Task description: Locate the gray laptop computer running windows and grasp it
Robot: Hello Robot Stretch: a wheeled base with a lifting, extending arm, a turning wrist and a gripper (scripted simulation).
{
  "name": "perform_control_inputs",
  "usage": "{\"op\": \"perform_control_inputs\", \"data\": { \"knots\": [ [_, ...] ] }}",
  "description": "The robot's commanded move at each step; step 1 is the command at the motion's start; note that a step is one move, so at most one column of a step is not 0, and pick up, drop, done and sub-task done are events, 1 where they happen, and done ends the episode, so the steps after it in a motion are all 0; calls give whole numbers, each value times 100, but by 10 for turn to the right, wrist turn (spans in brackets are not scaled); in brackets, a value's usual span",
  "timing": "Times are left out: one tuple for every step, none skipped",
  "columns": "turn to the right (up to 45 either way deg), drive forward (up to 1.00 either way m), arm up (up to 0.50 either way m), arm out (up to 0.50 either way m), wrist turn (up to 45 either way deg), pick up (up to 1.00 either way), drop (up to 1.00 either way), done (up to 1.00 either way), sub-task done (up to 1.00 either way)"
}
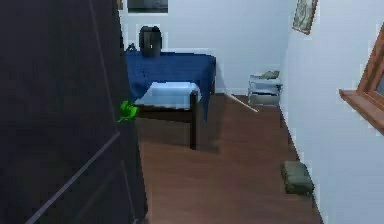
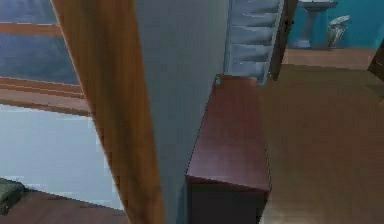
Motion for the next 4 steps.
{"op": "perform_control_inputs", "data": {
  "knots": [
    [0, 100, 0, 0, 0, 0, 0, 0, 0],
    [180, 0, 0, 0, 0, 0, 0, 0, 0],
    [0, 30, 0, 0, 0, 0, 0, 0, 0],
    [-450, 0, 0, 0, 0, 0, 0, 0, 0]
  ]
}}
